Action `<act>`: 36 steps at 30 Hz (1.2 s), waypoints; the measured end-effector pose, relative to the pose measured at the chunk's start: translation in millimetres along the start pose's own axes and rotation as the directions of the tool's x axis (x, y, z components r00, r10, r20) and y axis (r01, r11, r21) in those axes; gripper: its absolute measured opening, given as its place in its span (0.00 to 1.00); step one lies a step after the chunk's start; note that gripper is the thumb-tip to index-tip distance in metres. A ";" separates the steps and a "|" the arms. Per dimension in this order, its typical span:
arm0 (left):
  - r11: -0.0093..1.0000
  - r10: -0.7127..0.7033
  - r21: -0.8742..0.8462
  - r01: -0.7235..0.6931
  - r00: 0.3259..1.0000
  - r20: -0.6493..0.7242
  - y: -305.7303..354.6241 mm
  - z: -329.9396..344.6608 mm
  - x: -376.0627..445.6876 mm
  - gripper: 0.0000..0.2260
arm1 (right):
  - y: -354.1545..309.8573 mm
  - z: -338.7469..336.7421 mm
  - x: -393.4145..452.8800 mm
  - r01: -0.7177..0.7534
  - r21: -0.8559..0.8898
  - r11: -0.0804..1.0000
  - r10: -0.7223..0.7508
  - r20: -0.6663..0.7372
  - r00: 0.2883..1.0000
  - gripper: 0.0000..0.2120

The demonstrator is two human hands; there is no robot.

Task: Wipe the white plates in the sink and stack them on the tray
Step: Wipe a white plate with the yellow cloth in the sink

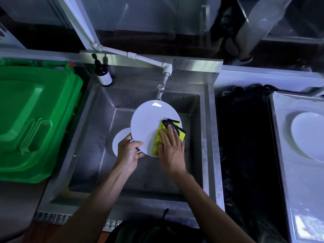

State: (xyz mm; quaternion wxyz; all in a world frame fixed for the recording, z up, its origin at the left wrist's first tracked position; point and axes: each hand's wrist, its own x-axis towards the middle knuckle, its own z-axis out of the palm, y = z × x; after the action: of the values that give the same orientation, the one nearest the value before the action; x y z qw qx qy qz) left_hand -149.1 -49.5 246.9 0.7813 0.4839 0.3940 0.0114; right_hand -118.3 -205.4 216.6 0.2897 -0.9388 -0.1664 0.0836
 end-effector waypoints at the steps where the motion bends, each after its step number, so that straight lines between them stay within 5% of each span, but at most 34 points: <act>1: 1.000 -0.001 -0.009 0.001 1.000 -0.010 -1.0 0.8 0.1 0.17 | -5.3 2.1 -3.5 0.006 0.025 1.000 -0.006 -0.003 1.000 0.23; 14: 0.995 0.035 -0.090 -0.039 0.999 -0.041 -6.4 1.0 -4.8 0.12 | -20.7 -0.6 -27.7 0.282 0.001 0.960 -0.281 0.065 0.957 0.25; 26: 0.998 0.063 0.012 -0.062 0.996 -0.057 -2.9 2.5 -9.5 0.16 | 24.1 -4.0 -23.4 0.108 0.024 0.994 -0.107 -0.049 0.993 0.25; 36: 0.989 0.072 0.128 -0.074 0.997 0.018 -5.5 1.0 -19.9 0.15 | 62.0 -32.0 11.9 0.003 0.251 0.968 0.011 -0.052 0.999 0.27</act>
State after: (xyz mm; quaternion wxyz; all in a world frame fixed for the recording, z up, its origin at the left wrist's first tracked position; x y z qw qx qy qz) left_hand -164.2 -61.1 254.9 0.7500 0.5475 0.3709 0.0115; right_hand -82.8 -265.8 206.6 0.4104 -0.8968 -0.1449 0.0796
